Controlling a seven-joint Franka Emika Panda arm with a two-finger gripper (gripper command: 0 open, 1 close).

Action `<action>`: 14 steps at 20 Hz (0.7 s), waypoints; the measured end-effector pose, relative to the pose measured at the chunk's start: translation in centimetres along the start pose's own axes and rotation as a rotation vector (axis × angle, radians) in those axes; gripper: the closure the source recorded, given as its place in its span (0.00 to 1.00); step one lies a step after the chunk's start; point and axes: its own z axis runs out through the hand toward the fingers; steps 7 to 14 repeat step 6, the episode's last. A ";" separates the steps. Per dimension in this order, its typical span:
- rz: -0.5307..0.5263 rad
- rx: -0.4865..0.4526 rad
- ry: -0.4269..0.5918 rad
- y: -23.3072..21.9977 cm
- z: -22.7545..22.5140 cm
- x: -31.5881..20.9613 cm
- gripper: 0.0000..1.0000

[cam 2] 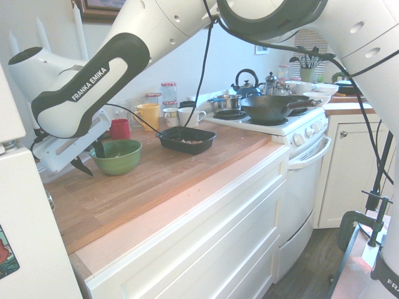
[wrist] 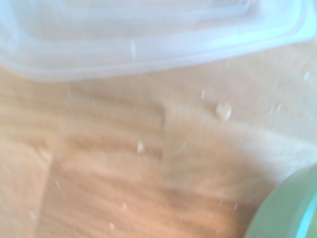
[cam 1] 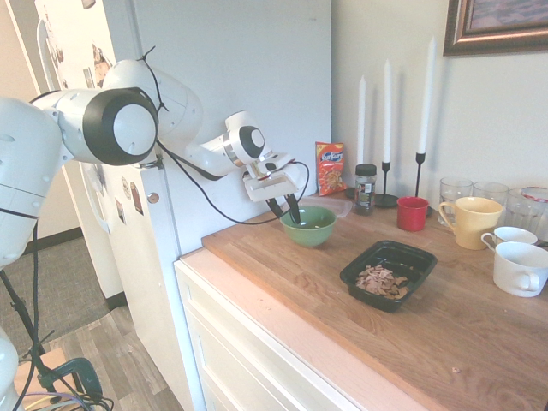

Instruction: Pour the cereal into the box

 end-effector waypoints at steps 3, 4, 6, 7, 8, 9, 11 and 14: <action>0.039 0.045 -0.043 0.1 -2.0 1.6 0.00; 0.053 0.062 -0.077 0.3 -2.4 2.2 0.00; 0.071 0.105 -0.165 0.8 -3.3 3.2 0.00; 0.071 0.105 -0.165 0.8 -3.3 3.2 0.00; 0.071 0.105 -0.165 0.8 -3.3 3.2 0.00; 0.071 0.105 -0.165 0.8 -3.3 3.2 0.00; 0.071 0.105 -0.165 0.8 -3.3 3.2 0.00; 0.071 0.105 -0.165 0.8 -3.3 3.2 0.00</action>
